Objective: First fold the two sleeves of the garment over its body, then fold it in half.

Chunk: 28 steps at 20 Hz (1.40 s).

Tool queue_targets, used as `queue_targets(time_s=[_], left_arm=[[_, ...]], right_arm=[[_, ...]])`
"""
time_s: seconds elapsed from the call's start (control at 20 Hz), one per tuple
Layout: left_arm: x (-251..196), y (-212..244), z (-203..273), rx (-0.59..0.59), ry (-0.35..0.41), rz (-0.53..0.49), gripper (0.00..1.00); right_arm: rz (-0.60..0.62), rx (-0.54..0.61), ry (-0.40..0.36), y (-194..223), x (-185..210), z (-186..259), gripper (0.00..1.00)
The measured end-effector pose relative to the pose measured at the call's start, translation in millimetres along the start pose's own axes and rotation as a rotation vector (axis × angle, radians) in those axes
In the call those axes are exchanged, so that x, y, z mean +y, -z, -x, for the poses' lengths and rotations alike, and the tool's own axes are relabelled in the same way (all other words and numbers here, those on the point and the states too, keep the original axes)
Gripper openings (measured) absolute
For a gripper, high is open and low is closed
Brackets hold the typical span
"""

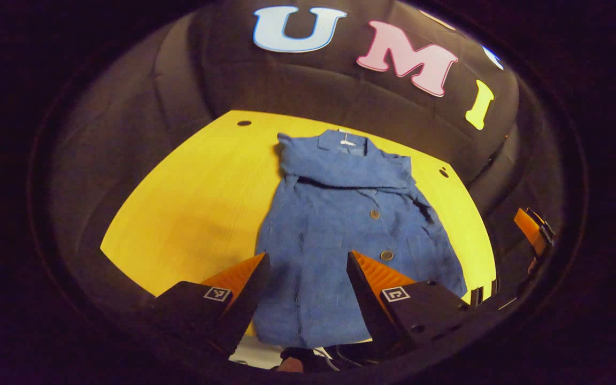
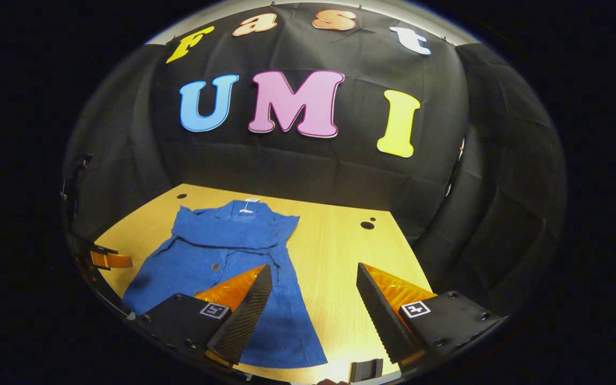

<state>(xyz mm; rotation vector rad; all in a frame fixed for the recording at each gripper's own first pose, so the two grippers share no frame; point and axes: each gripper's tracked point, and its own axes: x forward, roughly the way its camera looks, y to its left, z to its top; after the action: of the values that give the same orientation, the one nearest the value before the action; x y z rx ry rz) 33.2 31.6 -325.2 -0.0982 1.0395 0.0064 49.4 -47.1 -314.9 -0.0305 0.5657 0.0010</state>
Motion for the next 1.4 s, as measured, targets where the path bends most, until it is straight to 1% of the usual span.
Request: queue_targets(time_s=[0.05, 0.1, 0.15, 0.2, 0.25, 0.3, 0.4, 0.45, 0.5, 0.55, 0.6, 0.7, 0.75, 0.8, 0.85, 0.9, 0.95, 1.05, 1.1, 1.2, 1.25, 1.3, 1.35, 1.4], left_arm=[[13, 13, -4, 0.028, -0.033, 0.026, 0.85], [24, 24, -6, 0.045, -0.056, 0.042, 0.81], [32, 35, -8, 0.077, -0.069, 0.062, 0.85], [37, 46, -9, 0.113, -0.072, 0.083, 0.85], [37, 54, -12, 0.145, -0.065, 0.097, 0.85], [37, 63, -15, 0.178, -0.061, 0.109, 0.85], [39, 74, -18, 0.221, -0.062, 0.132, 0.85], [39, 77, -22, 0.234, -0.06, 0.144, 0.85], [40, 80, -23, 0.245, -0.06, 0.153, 0.85], [40, 82, -25, 0.257, -0.063, 0.158, 0.82], [42, 85, -25, 0.265, -0.072, 0.158, 0.85], [44, 89, -27, 0.286, -0.084, 0.14, 0.85], [45, 91, -28, 0.305, -0.09, 0.133, 0.82], [46, 89, -28, 0.31, -0.095, 0.123, 0.85], [44, 88, -29, 0.315, -0.096, 0.119, 0.85], [44, 89, -30, 0.332, -0.1, 0.118, 0.84], [44, 88, -29, 0.341, -0.108, 0.107, 0.84], [46, 90, -27, 0.371, -0.124, 0.084, 0.84], [46, 90, -27, 0.384, -0.138, 0.071, 0.84], [47, 91, -26, 0.408, -0.165, 0.043, 0.84], [47, 91, -26, 0.415, -0.174, 0.032, 0.84], [46, 90, -26, 0.419, -0.173, 0.029, 0.85], [46, 89, -25, 0.426, -0.174, 0.029, 0.85], [46, 91, -26, 0.433, -0.175, 0.033, 0.85]], right_arm=[[0.004, 0.023, -0.008, 11, 3, -3, 1.0], [-0.001, 0.048, -0.017, 22, 6, -6, 1.0], [-0.011, 0.093, -0.038, 30, 11, -9, 1.0], [-0.028, 0.155, -0.053, 49, 16, -9, 1.0], [-0.042, 0.204, -0.057, 64, 18, -7, 0.92], [-0.054, 0.243, -0.055, 76, 18, -8, 1.0], [-0.08, 0.336, -0.058, 106, 16, -13, 1.0], [-0.097, 0.38, -0.05, 119, 16, -12, 0.94], [-0.113, 0.411, -0.04, 128, 13, -12, 1.0], [-0.127, 0.445, -0.031, 137, 9, -12, 1.0], [-0.137, 0.475, -0.025, 146, 7, -15, 1.0], [-0.155, 0.557, -0.024, 168, 3, -15, 1.0], [-0.161, 0.603, -0.031, 177, 3, -13, 1.0], [-0.163, 0.637, -0.025, 186, 1, -14, 1.0], [-0.165, 0.68, -0.013, 191, -1, -12, 1.0], [-0.174, 0.709, -0.001, 199, -2, -12, 0.95], [-0.193, 0.74, -0.002, 206, -1, -12, 1.0], [-0.216, 0.782, -0.002, 216, 0, -12, 1.0], [-0.209, 0.811, -0.001, 221, 1, -11, 1.0], [-0.194, 0.811, -0.001, 218, 1, -13, 1.0], [-0.186, 0.835, -0.001, 221, 3, -11, 1.0], [-0.185, 0.84, -0.004, 219, 5, -12, 0.95], [-0.181, 0.864, -0.005, 220, 7, -12, 0.93], [-0.186, 0.87, 0.0, 219, 7, -13, 1.0]])
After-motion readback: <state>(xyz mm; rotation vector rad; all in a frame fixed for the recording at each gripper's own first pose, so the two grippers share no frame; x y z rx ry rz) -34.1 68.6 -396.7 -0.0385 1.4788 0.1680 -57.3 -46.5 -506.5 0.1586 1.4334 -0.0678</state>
